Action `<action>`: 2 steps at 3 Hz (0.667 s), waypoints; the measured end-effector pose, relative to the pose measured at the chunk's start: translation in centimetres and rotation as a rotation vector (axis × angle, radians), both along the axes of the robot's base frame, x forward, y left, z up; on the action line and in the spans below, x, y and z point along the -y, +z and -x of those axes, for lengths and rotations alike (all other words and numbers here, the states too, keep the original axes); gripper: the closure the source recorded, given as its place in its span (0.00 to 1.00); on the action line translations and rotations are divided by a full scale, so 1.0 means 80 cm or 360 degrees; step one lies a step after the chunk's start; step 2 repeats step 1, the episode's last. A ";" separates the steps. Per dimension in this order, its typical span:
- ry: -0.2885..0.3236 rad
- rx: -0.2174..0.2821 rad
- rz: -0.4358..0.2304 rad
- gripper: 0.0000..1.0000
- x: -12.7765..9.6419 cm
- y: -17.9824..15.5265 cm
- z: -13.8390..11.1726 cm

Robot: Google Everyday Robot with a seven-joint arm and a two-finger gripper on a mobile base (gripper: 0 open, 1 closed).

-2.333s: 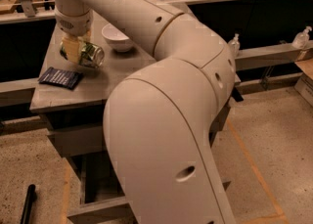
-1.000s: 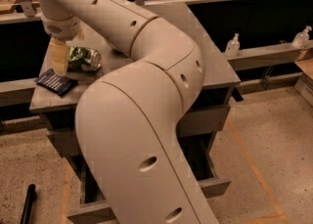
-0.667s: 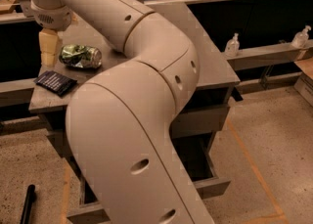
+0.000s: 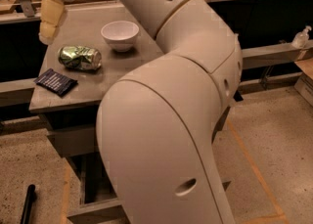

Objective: Move green can near rxbar blueberry

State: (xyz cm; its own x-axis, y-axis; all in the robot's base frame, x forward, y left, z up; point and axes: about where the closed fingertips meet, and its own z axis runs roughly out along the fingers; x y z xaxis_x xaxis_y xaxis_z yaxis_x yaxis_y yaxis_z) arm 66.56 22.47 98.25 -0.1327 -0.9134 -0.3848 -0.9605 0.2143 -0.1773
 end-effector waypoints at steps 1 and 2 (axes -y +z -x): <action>-0.0001 0.0009 -0.0013 0.00 -0.003 -0.001 -0.003; -0.0001 0.0009 -0.0013 0.00 -0.003 -0.001 -0.003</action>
Offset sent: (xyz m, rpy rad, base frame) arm 0.0000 0.0000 0.0000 0.0000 0.0000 0.0000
